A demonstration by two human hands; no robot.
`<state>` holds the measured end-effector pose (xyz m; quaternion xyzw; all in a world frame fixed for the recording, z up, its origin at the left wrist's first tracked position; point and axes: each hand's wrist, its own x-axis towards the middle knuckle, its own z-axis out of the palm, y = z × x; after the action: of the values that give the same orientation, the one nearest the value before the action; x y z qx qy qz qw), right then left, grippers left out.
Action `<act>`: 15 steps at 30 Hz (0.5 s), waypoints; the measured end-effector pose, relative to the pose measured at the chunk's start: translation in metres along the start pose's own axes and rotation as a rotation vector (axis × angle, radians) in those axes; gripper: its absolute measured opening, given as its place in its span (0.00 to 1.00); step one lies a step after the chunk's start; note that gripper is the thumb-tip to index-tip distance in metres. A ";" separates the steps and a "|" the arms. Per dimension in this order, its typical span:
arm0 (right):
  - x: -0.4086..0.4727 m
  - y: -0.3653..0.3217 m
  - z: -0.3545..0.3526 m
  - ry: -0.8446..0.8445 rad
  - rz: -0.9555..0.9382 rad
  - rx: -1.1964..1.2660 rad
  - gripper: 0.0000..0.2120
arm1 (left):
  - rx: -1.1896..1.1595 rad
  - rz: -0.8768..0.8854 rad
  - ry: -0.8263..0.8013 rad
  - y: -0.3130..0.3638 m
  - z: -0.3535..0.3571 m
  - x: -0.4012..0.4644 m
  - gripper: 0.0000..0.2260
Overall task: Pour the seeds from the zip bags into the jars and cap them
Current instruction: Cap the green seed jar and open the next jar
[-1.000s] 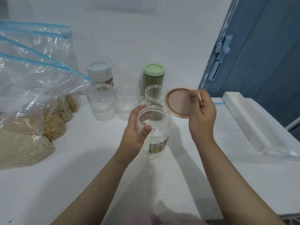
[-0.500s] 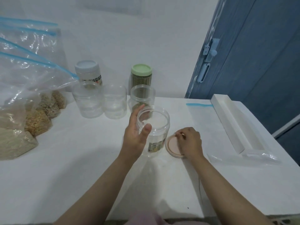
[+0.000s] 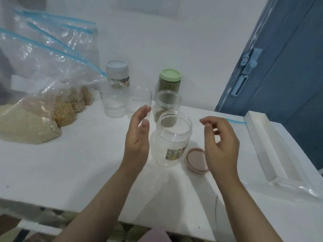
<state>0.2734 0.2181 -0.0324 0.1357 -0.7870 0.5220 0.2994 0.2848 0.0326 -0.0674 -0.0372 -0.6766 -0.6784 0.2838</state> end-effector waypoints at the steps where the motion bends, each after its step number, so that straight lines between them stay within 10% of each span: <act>1: 0.001 -0.011 0.006 -0.021 -0.013 0.029 0.10 | 0.003 0.005 0.038 0.005 -0.005 0.000 0.22; 15: 0.002 -0.132 0.229 -0.088 0.058 0.398 0.12 | 0.169 0.171 0.349 0.022 -0.219 0.089 0.10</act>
<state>0.2658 -0.0440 0.0032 0.1921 -0.6841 0.6694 0.2168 0.2930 -0.2017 -0.0267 0.0475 -0.6659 -0.5889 0.4555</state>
